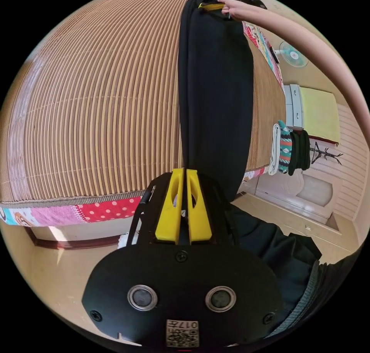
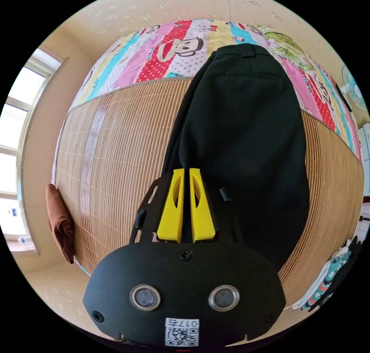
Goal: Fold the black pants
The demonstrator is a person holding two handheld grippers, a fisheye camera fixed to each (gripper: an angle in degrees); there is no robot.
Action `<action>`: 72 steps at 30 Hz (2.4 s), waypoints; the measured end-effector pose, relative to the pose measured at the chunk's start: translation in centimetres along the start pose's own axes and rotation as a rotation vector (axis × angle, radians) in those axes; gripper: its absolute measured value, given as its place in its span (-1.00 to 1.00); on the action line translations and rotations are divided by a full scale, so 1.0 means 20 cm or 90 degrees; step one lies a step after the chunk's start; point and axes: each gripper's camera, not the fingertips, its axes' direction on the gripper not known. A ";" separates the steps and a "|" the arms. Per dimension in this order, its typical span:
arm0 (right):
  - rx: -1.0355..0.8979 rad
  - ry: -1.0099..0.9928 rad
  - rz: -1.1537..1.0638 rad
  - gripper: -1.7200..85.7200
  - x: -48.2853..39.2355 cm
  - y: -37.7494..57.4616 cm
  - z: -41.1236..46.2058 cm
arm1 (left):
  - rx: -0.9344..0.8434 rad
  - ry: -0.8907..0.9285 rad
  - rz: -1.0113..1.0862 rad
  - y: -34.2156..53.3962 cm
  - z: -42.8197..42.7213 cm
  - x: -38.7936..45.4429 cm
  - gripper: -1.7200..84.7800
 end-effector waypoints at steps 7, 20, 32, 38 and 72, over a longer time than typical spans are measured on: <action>-0.085 -0.122 -0.117 -0.86 -0.03 0.02 0.02 | -0.006 0.020 -0.046 0.05 0.00 -0.04 -0.95; -0.058 -0.335 0.048 -0.72 1.37 1.27 -0.53 | 0.136 0.179 -0.009 -0.39 -0.34 -0.16 -0.70; -0.111 -0.649 0.192 -0.79 1.90 1.43 -0.28 | 0.080 0.175 -0.018 -0.85 -0.32 -0.07 -0.82; -0.061 -0.801 0.207 -0.88 1.96 1.56 -0.50 | 0.068 0.319 0.015 -0.71 -0.43 -0.08 -0.88; 0.223 -0.715 -0.112 -0.93 1.17 1.44 -2.81 | 0.470 0.365 0.365 0.53 -2.15 1.34 -0.89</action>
